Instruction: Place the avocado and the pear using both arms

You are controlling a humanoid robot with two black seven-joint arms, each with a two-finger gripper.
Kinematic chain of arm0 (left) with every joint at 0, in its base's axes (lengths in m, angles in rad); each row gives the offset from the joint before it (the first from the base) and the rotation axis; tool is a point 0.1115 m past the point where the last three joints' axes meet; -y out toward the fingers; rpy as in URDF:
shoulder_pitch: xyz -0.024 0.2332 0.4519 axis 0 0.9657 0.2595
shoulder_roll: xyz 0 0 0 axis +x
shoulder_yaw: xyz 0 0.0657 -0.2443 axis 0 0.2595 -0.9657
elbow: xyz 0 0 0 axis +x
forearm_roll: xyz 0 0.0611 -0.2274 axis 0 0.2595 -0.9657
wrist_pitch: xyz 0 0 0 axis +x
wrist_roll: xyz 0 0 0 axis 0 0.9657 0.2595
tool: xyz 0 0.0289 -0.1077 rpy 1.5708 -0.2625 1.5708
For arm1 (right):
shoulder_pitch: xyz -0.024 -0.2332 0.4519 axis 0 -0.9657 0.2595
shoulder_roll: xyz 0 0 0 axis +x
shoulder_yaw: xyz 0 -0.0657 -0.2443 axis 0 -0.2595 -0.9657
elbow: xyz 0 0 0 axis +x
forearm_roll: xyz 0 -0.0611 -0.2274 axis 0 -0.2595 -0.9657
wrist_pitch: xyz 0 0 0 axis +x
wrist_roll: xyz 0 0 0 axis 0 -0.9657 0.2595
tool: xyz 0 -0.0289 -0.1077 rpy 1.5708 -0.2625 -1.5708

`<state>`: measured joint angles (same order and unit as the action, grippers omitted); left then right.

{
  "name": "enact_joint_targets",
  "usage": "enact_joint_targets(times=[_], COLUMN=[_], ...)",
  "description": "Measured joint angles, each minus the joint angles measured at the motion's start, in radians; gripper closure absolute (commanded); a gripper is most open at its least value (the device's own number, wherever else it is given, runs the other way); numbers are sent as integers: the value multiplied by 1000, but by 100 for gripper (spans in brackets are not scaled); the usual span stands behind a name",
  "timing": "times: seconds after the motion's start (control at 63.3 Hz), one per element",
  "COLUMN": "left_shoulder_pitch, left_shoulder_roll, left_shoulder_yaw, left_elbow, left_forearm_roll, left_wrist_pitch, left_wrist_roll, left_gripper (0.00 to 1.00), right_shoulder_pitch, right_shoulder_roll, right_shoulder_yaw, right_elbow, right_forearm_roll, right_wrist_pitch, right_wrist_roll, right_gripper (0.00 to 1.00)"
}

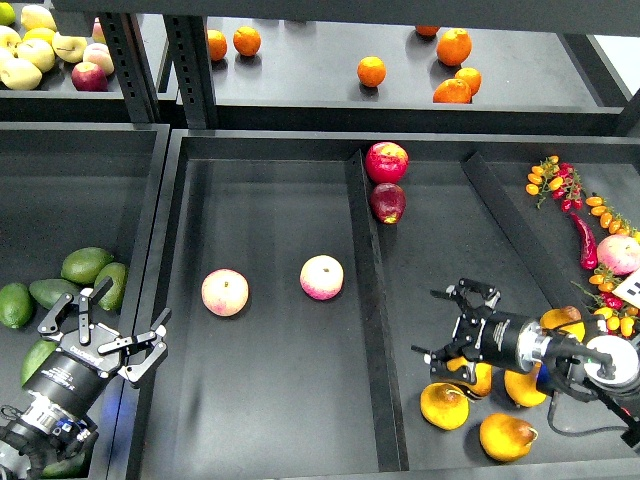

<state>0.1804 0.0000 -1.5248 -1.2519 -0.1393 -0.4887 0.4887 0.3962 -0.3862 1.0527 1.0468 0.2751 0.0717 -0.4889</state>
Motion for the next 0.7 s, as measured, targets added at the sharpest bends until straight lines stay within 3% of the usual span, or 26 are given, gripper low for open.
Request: enact_joint_targets(times=[0.505, 0.695], left_shoulder_pitch=[28, 37], left_shoulder_roll=[0, 0], left_shoulder_yaw=[7, 5], left_elbow=[8, 10], left_forearm_roll=[0, 0], left_wrist_pitch=[0, 0], left_wrist_roll=[0, 0], left_gripper=[1, 1], right_shoulder_pitch=[-5, -27], right_shoulder_roll=[357, 385], right_shoulder_yaw=[470, 584], right_elbow=[-78, -80], right_forearm_roll=[-16, -52], right_wrist_pitch=[-10, -3], right_wrist_roll=[0, 0], right_gripper=[1, 1])
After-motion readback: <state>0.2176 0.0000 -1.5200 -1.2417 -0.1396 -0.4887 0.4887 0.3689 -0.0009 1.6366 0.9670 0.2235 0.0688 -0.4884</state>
